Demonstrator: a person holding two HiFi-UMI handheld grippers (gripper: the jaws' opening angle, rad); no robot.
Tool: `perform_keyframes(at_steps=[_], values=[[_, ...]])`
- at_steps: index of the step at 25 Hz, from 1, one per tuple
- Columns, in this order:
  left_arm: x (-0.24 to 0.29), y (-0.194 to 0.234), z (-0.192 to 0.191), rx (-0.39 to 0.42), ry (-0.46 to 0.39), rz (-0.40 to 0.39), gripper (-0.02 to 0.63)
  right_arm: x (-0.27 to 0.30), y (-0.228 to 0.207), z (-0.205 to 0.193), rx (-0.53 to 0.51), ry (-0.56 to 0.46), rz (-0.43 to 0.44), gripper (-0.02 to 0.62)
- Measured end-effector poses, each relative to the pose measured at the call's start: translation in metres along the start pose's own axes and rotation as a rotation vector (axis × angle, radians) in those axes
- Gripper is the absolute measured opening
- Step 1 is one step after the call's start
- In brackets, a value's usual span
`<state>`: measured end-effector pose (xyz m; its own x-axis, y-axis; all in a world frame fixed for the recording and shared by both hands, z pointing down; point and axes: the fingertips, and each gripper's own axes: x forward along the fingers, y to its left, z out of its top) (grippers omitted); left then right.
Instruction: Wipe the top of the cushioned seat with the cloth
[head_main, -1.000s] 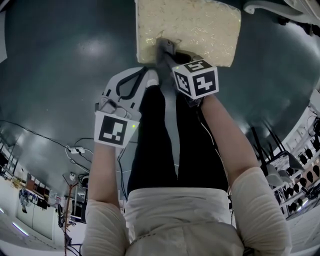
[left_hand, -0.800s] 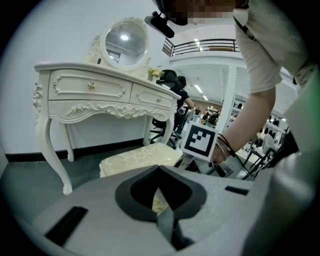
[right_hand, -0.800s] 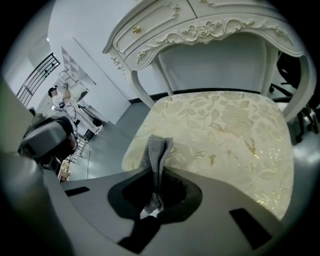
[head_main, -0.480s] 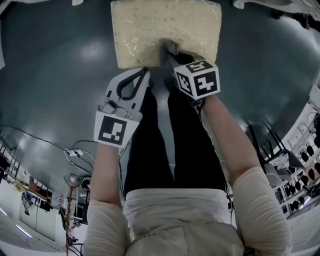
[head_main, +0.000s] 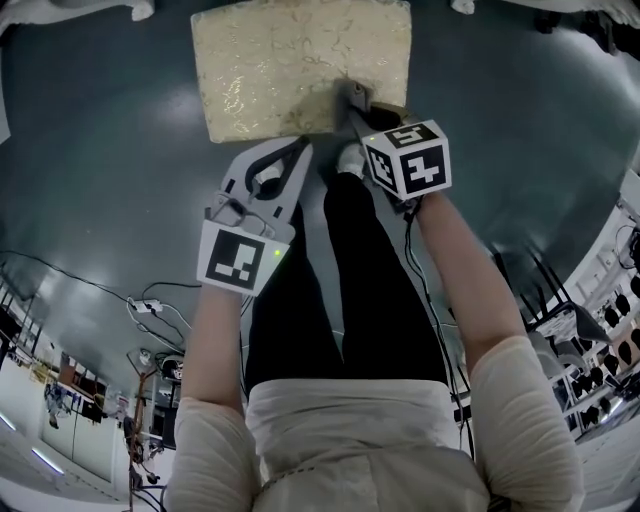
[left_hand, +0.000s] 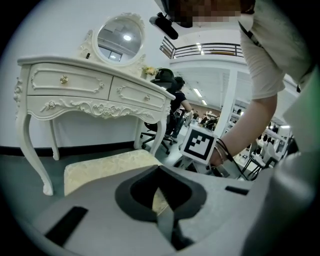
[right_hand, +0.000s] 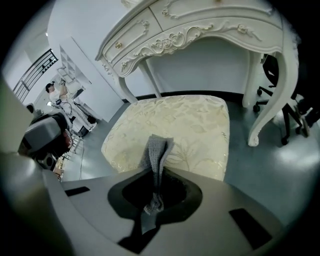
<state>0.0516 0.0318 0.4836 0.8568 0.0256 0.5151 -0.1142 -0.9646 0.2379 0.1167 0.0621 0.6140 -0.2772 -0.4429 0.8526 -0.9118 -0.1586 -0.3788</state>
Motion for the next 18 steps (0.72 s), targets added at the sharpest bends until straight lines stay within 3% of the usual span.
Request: perform_keyframes(at_steps=[10, 18], values=[[0.041, -0.041, 0.012, 0.001, 0.000, -0.022, 0.001, -0.037, -0.056, -0.021, 0.021, -0.007, -0.041, 0.028], [0.048, -0.045, 0.025, 0.018, -0.036, -0.032, 0.000, -0.050, -0.093, -0.032, 0.008, 0.033, -0.169, 0.028]])
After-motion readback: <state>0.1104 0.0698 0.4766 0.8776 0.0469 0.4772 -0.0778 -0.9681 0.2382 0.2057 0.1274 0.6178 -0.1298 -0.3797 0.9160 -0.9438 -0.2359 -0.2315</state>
